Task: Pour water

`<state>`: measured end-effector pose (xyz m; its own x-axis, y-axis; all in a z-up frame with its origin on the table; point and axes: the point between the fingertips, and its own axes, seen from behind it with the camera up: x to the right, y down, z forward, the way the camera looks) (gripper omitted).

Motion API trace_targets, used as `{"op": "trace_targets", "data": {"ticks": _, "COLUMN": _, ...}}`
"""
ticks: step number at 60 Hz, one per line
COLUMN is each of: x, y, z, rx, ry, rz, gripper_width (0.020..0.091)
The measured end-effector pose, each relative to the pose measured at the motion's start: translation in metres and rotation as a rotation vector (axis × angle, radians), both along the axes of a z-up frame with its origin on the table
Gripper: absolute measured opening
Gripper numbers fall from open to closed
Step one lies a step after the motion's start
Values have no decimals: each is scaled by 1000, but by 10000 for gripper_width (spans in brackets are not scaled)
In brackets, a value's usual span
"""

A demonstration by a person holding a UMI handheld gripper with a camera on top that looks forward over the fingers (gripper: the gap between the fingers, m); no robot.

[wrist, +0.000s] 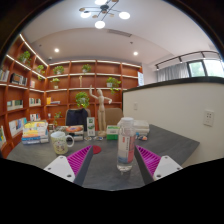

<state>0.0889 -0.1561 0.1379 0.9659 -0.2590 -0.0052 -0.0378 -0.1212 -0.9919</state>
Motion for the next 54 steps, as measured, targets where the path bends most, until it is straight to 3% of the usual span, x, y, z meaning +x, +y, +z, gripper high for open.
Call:
{"op": "trace_targets", "data": {"ticks": 19, "x": 76, "y": 72, "z": -44, "rx": -42, "ry": 4, "rz": -28, "gripper_width": 881}}
{"op": "trace_targets", "data": {"ticks": 23, "x": 80, "y": 86, "z": -49, "rx": -40, "ry": 16, "rz": -25, "gripper_width": 854}}
{"op": "trace_targets", "data": {"ticks": 33, "x": 82, "y": 104, "z": -46, "rx": -5, "ry": 8, "rz": -13, "gripper_width": 632}}
{"op": "trace_targets", "data": {"ticks": 36, "x": 80, "y": 108, "z": -46, "rx": 0, "ry": -7, "rz": -1, "gripper_width": 529}}
{"op": "trace_targets", "data": {"ticks": 41, "x": 82, "y": 111, "z": -44, "rx": 6, "ry": -40, "rz": -18, "gripper_width": 492}}
{"op": "trace_targets", "data": {"ticks": 50, "x": 86, "y": 111, "z": -43, "rx": 20, "ry": -41, "rz": -40, "gripper_width": 355}}
{"op": "trace_targets", "data": {"ticks": 54, "x": 87, "y": 112, "z": -43, "rx": 24, "ry": -39, "rz": -48, "gripper_width": 349}}
